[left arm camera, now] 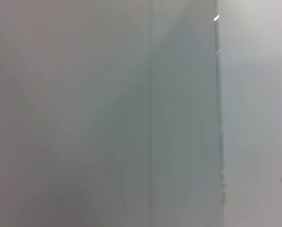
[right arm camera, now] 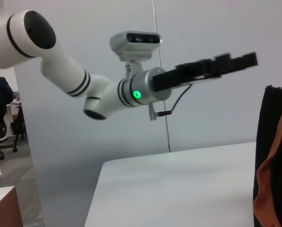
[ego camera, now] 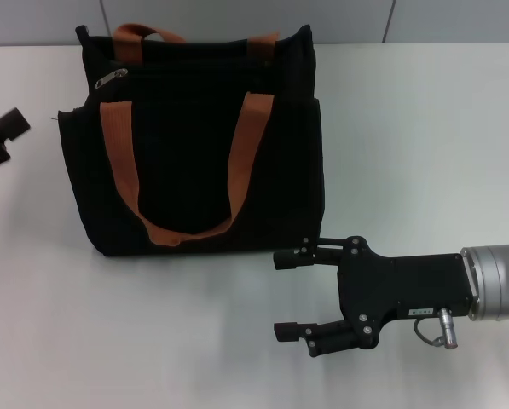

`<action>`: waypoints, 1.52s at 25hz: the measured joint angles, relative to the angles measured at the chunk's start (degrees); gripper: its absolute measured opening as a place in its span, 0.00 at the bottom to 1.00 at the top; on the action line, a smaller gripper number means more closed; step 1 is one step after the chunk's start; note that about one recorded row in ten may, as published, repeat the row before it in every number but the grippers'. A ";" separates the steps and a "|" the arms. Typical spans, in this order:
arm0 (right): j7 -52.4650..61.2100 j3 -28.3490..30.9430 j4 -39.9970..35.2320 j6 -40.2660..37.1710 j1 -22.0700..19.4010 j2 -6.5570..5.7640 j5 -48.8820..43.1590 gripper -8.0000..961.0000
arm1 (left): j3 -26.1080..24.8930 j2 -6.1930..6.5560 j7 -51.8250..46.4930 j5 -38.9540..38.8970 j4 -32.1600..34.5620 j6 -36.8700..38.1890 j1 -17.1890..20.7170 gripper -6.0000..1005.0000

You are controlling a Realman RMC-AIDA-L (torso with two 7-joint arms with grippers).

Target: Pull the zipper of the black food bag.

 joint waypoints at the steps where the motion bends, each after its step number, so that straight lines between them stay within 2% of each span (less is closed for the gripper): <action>1: 0.00 0.00 0.00 0.00 -0.01 0.00 0.01 0.83 | 0.00 0.00 0.00 0.00 0.00 0.00 0.00 0.78; 3: 0.00 -0.01 0.00 0.00 -0.02 0.00 0.01 0.83 | 0.68 1.29 0.12 0.92 0.41 -5.80 -1.28 0.78; 5: 0.00 0.00 0.00 0.00 -0.05 -0.03 0.03 0.83 | 2.80 1.72 0.34 1.86 1.23 -11.07 -2.50 0.78; 9: 0.00 0.06 0.00 0.00 -0.12 -0.07 0.06 0.83 | 8.83 1.36 0.51 2.12 2.76 -16.48 -3.94 0.77; 11: 0.00 0.12 0.00 0.00 -0.14 -0.08 0.08 0.83 | 13.83 0.55 0.53 2.14 3.79 -18.81 -4.86 0.77; 14: 0.00 0.16 0.00 0.00 -0.16 -0.09 0.08 0.82 | 15.44 0.08 0.72 2.14 3.96 -19.25 -5.50 0.77; 22: 0.00 0.18 0.00 0.00 -0.20 -0.09 0.15 0.82 | 16.41 -2.07 4.70 2.02 3.97 -24.41 -7.59 0.76; 28: 0.00 0.17 0.01 0.03 -0.20 -0.09 0.33 0.82 | 15.93 -2.53 6.82 1.18 3.94 -24.67 -8.10 0.75; 35: -0.29 0.17 0.01 0.07 -0.20 -0.09 0.88 0.81 | 15.87 -3.53 9.99 -5.98 3.61 -23.03 -6.36 0.75; 38: -0.31 0.17 0.01 0.08 -0.24 -0.09 0.96 0.81 | 16.14 -3.66 10.58 -6.15 3.47 -22.24 -6.07 0.54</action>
